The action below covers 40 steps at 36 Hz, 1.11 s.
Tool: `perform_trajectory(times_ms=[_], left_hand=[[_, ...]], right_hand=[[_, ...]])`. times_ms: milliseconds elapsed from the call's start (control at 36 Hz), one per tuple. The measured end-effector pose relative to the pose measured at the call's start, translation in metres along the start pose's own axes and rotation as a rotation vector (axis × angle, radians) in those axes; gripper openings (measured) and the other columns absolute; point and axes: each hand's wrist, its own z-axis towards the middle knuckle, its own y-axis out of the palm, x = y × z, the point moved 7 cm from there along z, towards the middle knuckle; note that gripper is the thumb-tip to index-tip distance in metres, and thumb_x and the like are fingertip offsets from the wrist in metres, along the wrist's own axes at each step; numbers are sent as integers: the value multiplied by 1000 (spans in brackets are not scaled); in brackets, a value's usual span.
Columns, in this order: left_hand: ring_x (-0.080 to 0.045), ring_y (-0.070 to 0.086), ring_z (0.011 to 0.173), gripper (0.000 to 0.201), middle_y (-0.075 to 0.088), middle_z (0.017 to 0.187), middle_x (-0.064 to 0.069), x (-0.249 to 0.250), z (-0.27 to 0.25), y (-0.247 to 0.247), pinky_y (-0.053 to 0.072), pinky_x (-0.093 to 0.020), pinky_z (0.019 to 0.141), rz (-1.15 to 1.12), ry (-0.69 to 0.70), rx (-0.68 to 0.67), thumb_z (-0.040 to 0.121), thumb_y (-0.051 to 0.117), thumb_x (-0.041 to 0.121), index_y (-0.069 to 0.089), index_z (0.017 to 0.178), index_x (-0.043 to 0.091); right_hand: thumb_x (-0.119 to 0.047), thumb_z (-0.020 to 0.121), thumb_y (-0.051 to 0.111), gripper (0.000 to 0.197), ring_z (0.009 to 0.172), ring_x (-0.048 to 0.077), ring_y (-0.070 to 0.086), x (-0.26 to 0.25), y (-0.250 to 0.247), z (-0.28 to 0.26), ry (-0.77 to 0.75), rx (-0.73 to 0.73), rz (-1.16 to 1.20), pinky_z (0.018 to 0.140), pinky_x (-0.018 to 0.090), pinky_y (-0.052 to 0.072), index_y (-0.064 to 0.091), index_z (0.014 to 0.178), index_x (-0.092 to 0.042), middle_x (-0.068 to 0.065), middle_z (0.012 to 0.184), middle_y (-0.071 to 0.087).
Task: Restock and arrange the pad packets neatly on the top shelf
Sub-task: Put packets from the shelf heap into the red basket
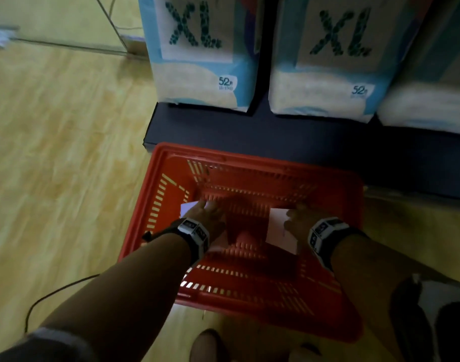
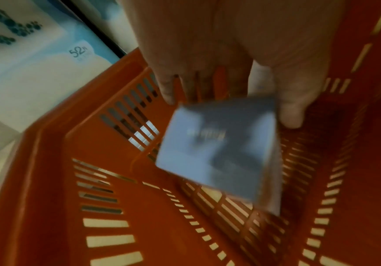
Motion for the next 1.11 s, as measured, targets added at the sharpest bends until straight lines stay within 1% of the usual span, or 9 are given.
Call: perform_trajectory(times_ms=[250,333,500,556,611,806,917,1000,1111], left_hand=[[-28,33,131,47,38,142,-5,-45,-45,-51,32,-39,103,-83,-131,99,89,53,40,47,133,28],[-25,37,130,52,40,143,-2,-57,-73,-66,36,-38,101,-116,-141,108,85,58,43,46,134,31],[-26,40,127,58,40,142,-1,-71,-142,-110,38,-38,98,-163,-107,88,87,55,49,39,140,29],[-26,42,125,56,44,138,-1,-75,-168,-135,39,-39,98,-181,-87,87,88,54,47,41,138,27],[-27,47,121,51,49,133,-3,-80,-195,-166,41,-40,96,-189,-72,98,89,53,46,45,135,25],[-25,53,118,45,52,132,-3,-121,-312,-310,44,-36,93,-225,-113,220,91,53,40,47,133,24],[-25,50,121,46,49,135,0,-156,-399,-410,42,-33,94,-194,-147,358,92,50,43,42,135,30],[-26,53,117,40,52,133,-1,-181,-471,-483,46,-35,96,-201,-211,491,93,47,41,46,131,32],[-23,56,112,34,55,127,2,-200,-558,-558,47,-33,92,-213,-301,623,91,49,45,52,123,35]], right_hand=[[-40,97,43,42,136,31,36,26,-44,-44,126,59,197,112,41,32,47,137,-25,8,147,38],[-31,102,41,41,133,28,41,31,-59,-68,114,48,300,111,35,32,47,138,-13,11,146,42],[-34,95,53,36,119,23,53,42,-109,-151,97,63,537,88,21,37,58,125,-14,7,130,57],[-37,91,57,38,116,24,55,46,-136,-187,105,157,554,93,24,42,59,123,-16,6,128,58],[-40,89,59,43,115,24,57,49,-167,-223,82,219,572,97,32,45,59,124,-16,5,127,59],[-36,91,55,30,105,24,60,83,-295,-364,59,394,443,76,25,38,67,106,-12,7,112,64],[-39,91,53,35,98,31,61,112,-368,-453,97,441,285,77,31,45,69,99,-9,11,102,65],[-41,94,50,39,65,24,48,138,-419,-522,123,507,235,53,27,34,55,72,-9,1,65,44],[-41,95,50,37,56,15,34,163,-479,-623,167,643,282,51,21,27,43,71,-13,-4,62,31]])
